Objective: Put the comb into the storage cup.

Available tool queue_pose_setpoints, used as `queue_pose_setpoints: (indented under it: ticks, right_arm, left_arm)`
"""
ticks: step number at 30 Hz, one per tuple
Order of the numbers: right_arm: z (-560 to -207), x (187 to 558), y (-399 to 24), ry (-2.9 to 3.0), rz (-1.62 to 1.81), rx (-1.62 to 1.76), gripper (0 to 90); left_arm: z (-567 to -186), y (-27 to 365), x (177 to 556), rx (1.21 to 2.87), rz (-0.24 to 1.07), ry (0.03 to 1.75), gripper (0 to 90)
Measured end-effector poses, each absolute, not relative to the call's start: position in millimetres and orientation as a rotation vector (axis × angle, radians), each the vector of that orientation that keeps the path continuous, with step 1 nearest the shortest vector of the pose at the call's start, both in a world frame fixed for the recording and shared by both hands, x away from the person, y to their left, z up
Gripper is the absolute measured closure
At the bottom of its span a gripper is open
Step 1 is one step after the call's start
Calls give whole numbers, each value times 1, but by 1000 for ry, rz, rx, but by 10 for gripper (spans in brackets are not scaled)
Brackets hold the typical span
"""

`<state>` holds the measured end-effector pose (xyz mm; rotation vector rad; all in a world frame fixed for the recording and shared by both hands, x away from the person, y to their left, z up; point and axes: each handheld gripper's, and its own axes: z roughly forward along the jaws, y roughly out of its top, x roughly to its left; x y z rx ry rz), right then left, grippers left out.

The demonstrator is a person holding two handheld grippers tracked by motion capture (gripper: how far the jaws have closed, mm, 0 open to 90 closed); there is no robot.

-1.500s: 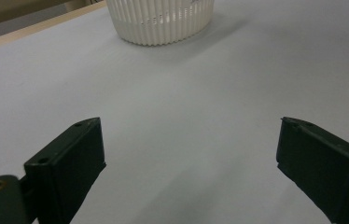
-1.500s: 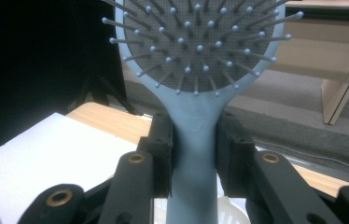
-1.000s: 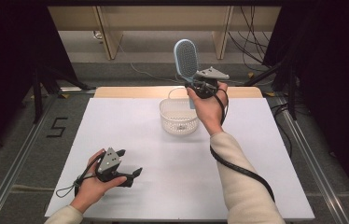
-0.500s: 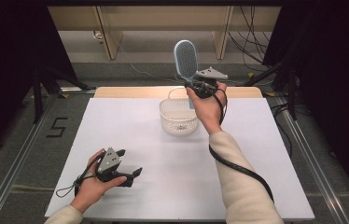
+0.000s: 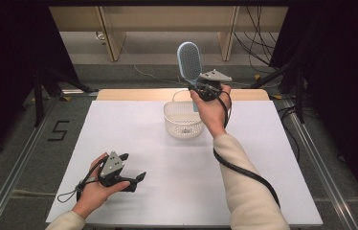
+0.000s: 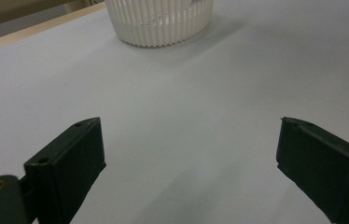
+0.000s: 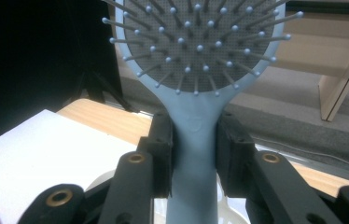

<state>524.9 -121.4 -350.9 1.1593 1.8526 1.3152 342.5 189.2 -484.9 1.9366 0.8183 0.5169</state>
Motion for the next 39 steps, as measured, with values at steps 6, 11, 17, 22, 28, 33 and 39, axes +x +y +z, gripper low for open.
queue_pose_setpoints:
  ticks: [6,11,17,22,28,33,39]
  right_arm:
    - [-353,526,-119,1855,1314,1157,703]
    - [-353,526,-118,1857,1312,1152,703]
    - [-355,527,-117,1861,1311,1151,703]
    - [-358,528,-116,1871,1307,1148,703]
    - [-359,529,-116,1869,1307,1151,703]
    - [-359,529,-115,1869,1308,1147,703]
    - [-360,529,-114,1874,1304,1146,703]
  left_arm:
    - [-485,189,343,1940,517,816,72]
    - [-485,189,342,1939,517,814,73]
    - [-485,189,343,1938,518,811,70]
    - [-485,189,343,1938,517,811,69]
    - [-485,189,343,1939,518,810,69]
    - [-485,189,343,1939,519,811,69]
    - [-485,189,343,1941,518,809,69]
